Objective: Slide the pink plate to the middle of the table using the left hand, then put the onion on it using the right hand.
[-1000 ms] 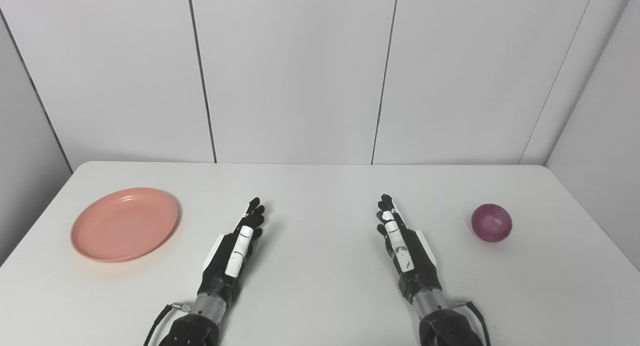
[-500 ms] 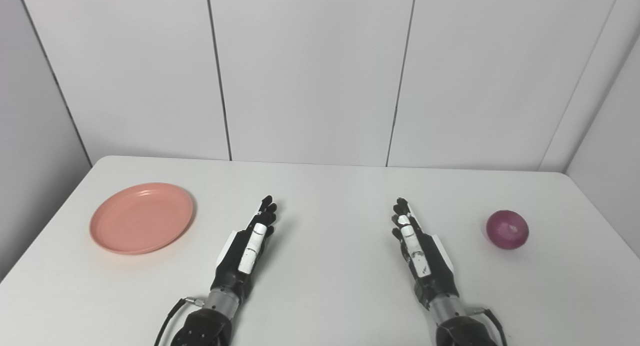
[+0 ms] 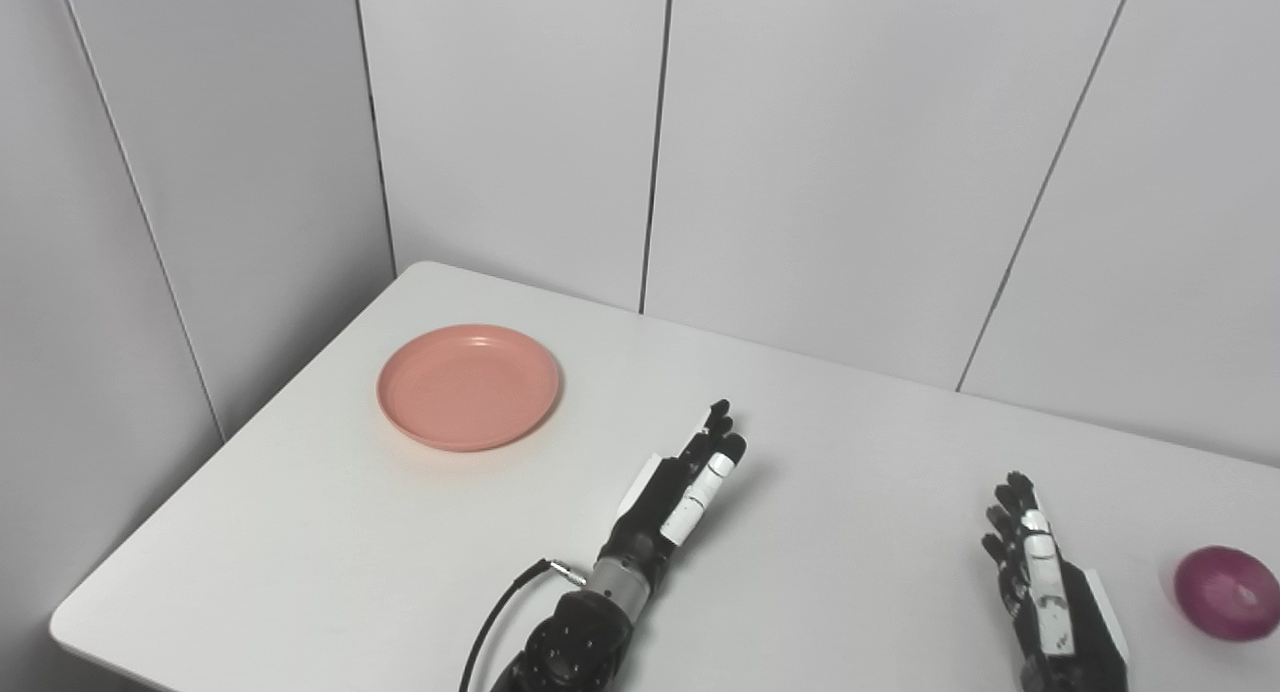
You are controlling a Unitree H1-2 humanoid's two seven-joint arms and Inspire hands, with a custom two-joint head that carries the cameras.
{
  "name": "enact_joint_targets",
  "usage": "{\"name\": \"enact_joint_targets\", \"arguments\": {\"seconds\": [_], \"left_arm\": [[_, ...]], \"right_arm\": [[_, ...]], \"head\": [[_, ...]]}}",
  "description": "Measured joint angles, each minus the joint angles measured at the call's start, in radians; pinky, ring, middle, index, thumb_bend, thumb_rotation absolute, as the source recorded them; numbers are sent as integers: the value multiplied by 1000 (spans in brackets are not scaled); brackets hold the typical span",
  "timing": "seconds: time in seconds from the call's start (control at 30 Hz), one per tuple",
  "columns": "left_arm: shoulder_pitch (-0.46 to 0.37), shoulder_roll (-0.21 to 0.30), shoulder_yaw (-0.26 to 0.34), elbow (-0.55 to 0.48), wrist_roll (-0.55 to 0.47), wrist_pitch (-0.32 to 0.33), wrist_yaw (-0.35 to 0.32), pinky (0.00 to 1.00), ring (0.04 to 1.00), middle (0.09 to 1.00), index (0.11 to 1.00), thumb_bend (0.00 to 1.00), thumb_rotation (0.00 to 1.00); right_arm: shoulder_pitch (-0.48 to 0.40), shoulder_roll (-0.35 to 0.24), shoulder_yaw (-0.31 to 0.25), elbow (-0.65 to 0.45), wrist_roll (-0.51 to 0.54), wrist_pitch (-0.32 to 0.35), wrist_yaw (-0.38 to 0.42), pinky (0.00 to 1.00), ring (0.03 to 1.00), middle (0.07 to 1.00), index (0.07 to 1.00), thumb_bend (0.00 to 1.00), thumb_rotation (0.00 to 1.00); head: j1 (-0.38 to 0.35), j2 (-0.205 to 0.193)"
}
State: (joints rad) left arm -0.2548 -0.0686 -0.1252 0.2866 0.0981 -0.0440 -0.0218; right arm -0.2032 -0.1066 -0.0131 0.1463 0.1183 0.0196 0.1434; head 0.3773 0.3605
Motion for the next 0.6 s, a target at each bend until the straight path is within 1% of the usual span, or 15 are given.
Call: {"name": "enact_joint_targets", "arguments": {"seconds": [0.1, 0.2, 0.23, 0.37, 0.43, 0.53, 0.6], "left_arm": [[-15, -9, -5, 18, 0, -9, 0, 1000, 1000, 1000, 1000, 669, 1000], [-17, -20, -10, 23, 0, -10, 0, 1000, 1000, 1000, 1000, 691, 1000], [-17, -21, -11, 23, 0, -10, 0, 1000, 1000, 1000, 1000, 695, 1000], [-17, -22, -8, 21, -12, -12, 0, 1000, 1000, 1000, 1000, 705, 1000], [-15, -21, -5, 18, -20, -13, 1, 1000, 1000, 1000, 1000, 710, 1000], [-5, -23, 2, 1, -25, -14, 7, 1000, 1000, 1000, 1000, 719, 1000], [0, -23, 18, -8, -57, -23, -1, 1000, 1000, 1000, 1000, 719, 1000]], "right_arm": [[2, 1, -1, -16, 17, 0, 1, 1000, 1000, 1000, 1000, 477, 1000], [5, 1, -2, -34, 19, 1, -1, 1000, 1000, 1000, 1000, 441, 1000], [7, 1, -2, -38, 18, 1, -2, 1000, 1000, 1000, 1000, 431, 1000], [15, 1, 0, -47, 13, 1, -5, 1000, 1000, 1000, 1000, 409, 1000], [19, 2, 2, -54, 8, 3, -7, 1000, 1000, 1000, 1000, 398, 1000], [22, 3, 5, -78, -5, 20, -11, 1000, 1000, 1000, 1000, 382, 1000], [23, 4, 7, -93, -9, 35, -12, 1000, 1000, 1000, 1000, 382, 1000]], "head": [[-6, -5], [-8, -14], [-3, -24], [0, -25], [-3, -31], [-12, -37], [-12, -37]]}}
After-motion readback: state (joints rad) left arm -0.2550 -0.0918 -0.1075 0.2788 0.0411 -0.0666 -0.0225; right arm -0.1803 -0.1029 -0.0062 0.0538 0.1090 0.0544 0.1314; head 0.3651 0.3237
